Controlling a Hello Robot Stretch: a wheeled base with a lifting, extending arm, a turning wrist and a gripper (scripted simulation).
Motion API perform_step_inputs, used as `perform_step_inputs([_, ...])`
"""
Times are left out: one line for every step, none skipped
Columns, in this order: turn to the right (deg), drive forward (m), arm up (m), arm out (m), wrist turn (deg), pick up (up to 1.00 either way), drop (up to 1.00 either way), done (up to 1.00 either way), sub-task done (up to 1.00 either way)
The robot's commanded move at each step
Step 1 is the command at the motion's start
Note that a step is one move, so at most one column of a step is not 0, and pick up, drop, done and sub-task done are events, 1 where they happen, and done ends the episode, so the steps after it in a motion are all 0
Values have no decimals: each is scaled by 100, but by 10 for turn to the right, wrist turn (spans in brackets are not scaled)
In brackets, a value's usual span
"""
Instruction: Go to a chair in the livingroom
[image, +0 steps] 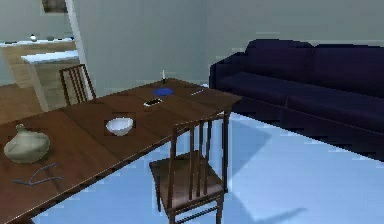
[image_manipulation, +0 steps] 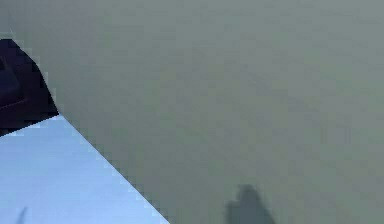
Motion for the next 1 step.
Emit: perform_step_inputs([0, 0, 0, 0, 0, 0, 0, 100, 0])
